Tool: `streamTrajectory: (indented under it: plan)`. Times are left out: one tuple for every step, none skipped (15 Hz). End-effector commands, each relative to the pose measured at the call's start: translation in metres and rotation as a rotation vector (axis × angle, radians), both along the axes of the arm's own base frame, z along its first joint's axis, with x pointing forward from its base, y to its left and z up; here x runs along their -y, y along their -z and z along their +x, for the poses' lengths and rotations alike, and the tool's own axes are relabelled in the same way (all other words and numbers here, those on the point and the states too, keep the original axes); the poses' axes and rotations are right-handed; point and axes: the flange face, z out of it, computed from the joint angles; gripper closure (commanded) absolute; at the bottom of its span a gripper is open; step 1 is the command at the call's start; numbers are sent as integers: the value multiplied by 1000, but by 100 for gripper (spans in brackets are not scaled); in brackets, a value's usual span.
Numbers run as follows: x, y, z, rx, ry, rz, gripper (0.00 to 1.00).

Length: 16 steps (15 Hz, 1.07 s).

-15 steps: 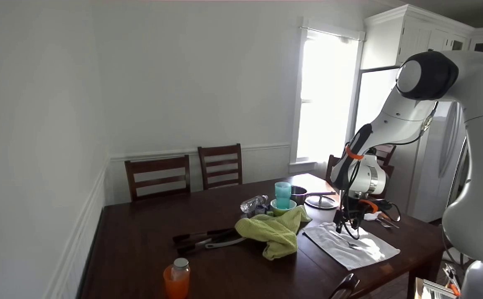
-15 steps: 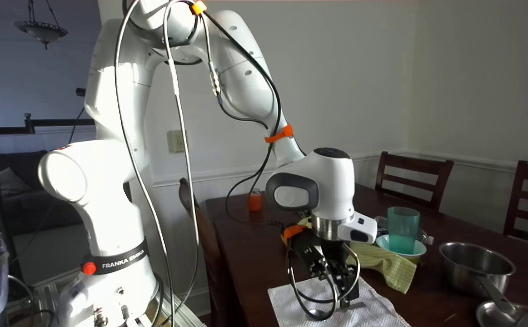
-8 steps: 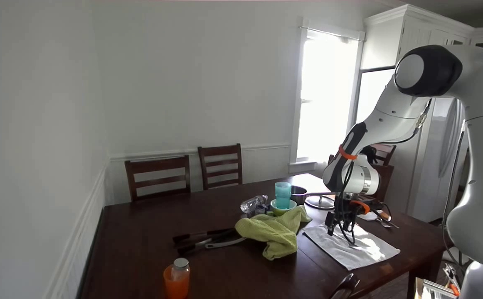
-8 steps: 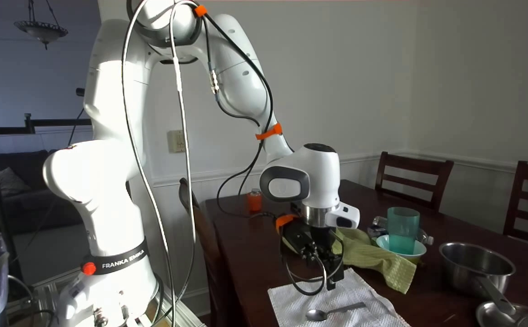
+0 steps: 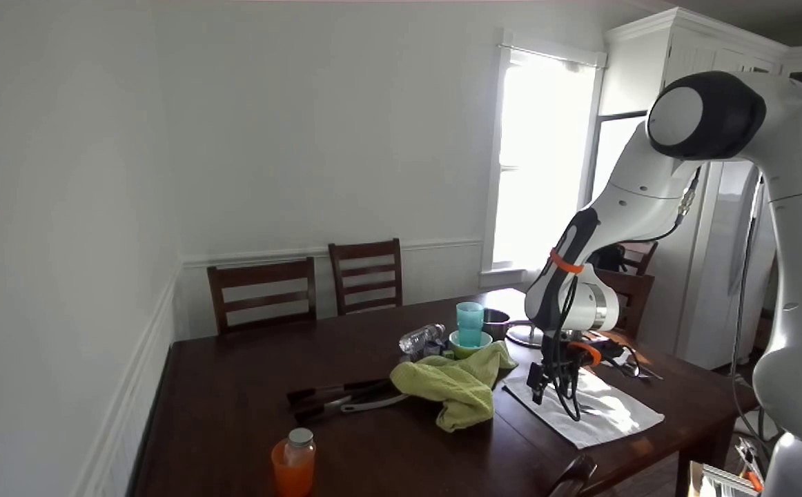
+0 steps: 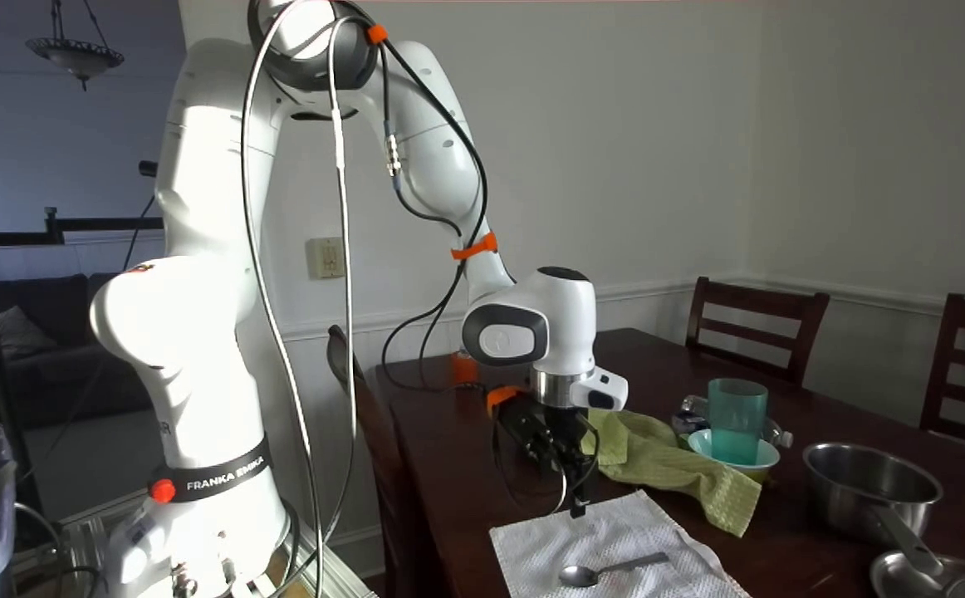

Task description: Pick up the spoon and place it on the towel then fold the towel with the spoon on it

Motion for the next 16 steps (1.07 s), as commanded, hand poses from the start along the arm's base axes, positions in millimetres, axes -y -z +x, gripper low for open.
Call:
streamTrajectory:
  plan:
    - [-2, 8, -4, -11, 32, -62, 0]
    - [-4, 9, -3, -9, 34, -74, 0]
    - [-6, 11, -1, -7, 35, -87, 0]
    - [-8, 13, 0, -5, 39, -94, 0]
    - [-10, 15, 1, -2, 39, -105, 0]
    - [-11, 19, 3, 0, 42, -113, 0]
    - [-12, 21, 4, 4, 41, -122, 0]
    - [-14, 25, 5, 8, 41, -132, 0]
    - [-15, 27, 6, 11, 40, -134, 0]
    - [-16, 30, 7, 11, 40, -140, 0]
    - [-17, 33, 7, 10, 40, -142, 3]
    - [-18, 35, 7, 9, 40, -144, 10]
    - [-18, 37, 7, 9, 40, -145, 22]
    - [-18, 39, 7, 5, 39, -147, 31]
    - [-18, 41, 6, 2, 39, -148, 37]
    - [-18, 42, 6, 0, 38, -148, 46]
